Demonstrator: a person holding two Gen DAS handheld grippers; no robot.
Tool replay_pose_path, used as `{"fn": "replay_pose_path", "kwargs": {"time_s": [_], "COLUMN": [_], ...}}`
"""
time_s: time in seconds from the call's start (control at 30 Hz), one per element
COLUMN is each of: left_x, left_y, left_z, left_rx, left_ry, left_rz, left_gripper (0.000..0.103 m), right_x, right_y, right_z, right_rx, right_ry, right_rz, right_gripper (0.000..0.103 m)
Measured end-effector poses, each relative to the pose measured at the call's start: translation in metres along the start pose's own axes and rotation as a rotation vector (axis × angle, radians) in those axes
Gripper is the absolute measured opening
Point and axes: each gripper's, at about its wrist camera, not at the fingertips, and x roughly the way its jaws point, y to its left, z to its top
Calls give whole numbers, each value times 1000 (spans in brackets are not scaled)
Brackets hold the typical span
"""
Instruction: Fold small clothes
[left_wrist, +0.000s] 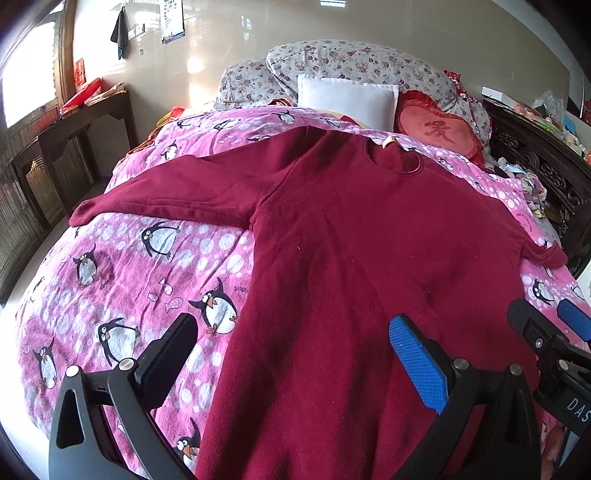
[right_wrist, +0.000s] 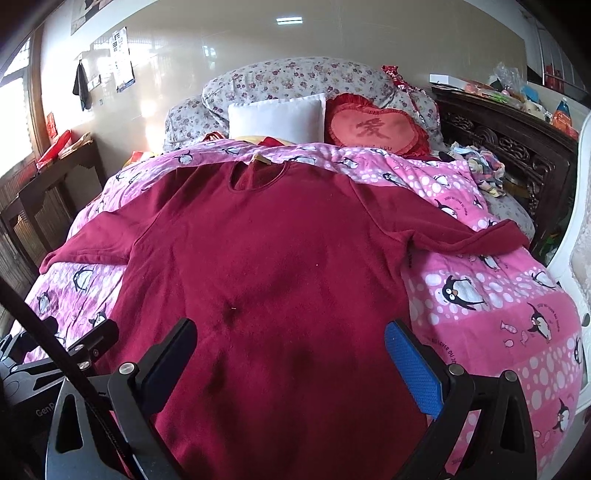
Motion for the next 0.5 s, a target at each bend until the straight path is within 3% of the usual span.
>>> {"fn": "replay_pose_path", "kwargs": {"time_s": [0.5], "left_x": [11], "left_y": [7], "left_z": [3], "left_rx": [-24], "left_ry": [27], "left_rz": [0], "left_gripper": [103], "right_x": [8], "right_y": [14], "right_z": [-3], "right_rx": [-46], "right_ry": [3], "right_rz": [4], "right_gripper": [103]}}
